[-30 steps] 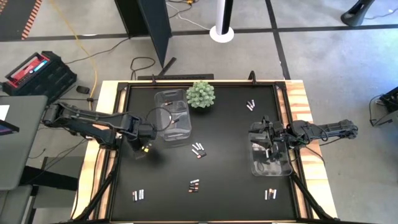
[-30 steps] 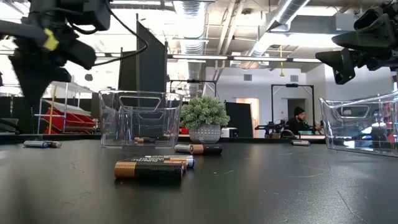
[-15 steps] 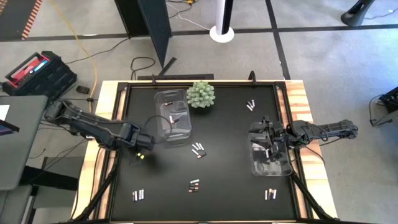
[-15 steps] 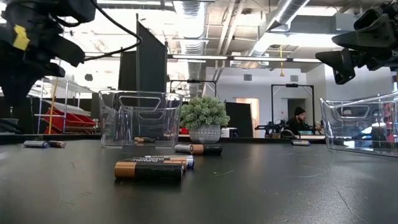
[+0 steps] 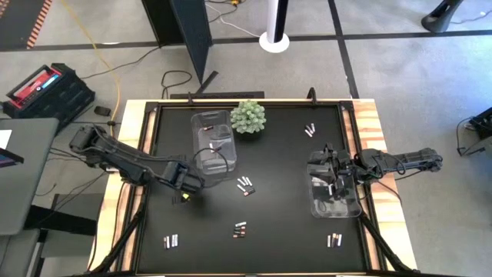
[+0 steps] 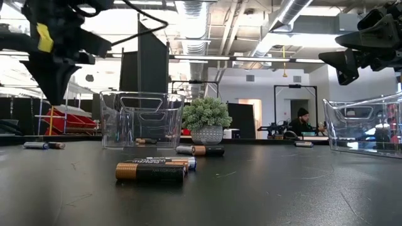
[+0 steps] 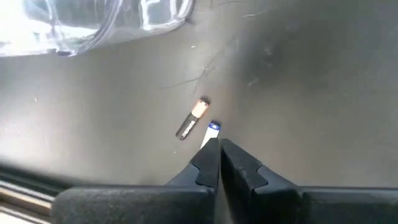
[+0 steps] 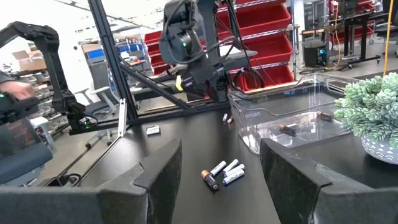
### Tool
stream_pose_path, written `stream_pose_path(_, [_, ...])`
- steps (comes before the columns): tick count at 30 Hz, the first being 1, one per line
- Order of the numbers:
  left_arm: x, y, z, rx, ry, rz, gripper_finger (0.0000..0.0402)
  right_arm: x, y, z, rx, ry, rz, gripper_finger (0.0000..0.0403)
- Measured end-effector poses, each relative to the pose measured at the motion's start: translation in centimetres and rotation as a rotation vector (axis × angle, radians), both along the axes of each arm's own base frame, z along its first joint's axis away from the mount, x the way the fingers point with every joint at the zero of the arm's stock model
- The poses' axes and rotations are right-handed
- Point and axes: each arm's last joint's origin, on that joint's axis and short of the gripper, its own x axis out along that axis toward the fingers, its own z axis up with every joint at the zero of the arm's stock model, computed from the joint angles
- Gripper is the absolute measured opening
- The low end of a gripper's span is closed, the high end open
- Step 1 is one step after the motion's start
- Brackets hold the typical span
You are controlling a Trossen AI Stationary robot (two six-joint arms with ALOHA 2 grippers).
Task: Sort batteries
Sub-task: Put the black-brown battery into the left transparent bin
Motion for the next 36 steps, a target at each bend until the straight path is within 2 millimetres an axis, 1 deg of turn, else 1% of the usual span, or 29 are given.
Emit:
stream_pose_path(5, [0.4, -0.1, -0.7, 0.007, 0.02, 0.031, 0.0056, 0.0, 0.0, 0.0, 0.0, 0.0, 0.0, 0.0235])
stream_pose_path(10, [0.7, 0.0, -0.7, 0.015, -0.007, 0.04, 0.0118, 0.0, 0.0, 0.0, 0.0, 0.0, 0.0, 0.0235])
stream_pose_path(13, [0.7, 0.3, -0.7, 0.044, -0.001, 0.021, 0.014, 0.0, 0.0, 0.0, 0.0, 0.0, 0.0, 0.0235])
stream_pose_path(17, [0.7, 0.4, -0.6, 0.046, -0.013, 0.014, 0.0145, 0.0, 0.0, 0.0, 0.0, 0.0, 0.0, 0.0235])
stream_pose_path(21, [0.7, 0.4, 0.2, 0.02, -0.108, 0.006, 0.0143, 0.0, 0.0, 0.0, 0.0, 0.0, 0.0, 0.0235])
stream_pose_path(24, [-0.1, 0.7, 0.7, 0.018, -0.191, 0.01, 0.0143, 0.0, 0.0, 0.0, 0.0, 0.0, 0.0, 0.0235])
stream_pose_path(30, [-2.7, 2.0, -0.4, -0.037, -0.295, 0.131, 0.0143, 0.0, 0.0, 0.0, 0.0, 0.0, 0.0, 0.0235])
stream_pose_path(33, [-3.4, 2.5, -0.8, -0.073, -0.346, 0.167, 0.014, 0.0, 0.0, 0.0, 0.0, 0.0, 0.0, 0.0235])
stream_pose_path(36, [-3.5, 3.0, -1.2, -0.094, -0.383, 0.178, 0.014, 0.0, 0.0, 0.0, 0.0, 0.0, 0.0, 0.0235])
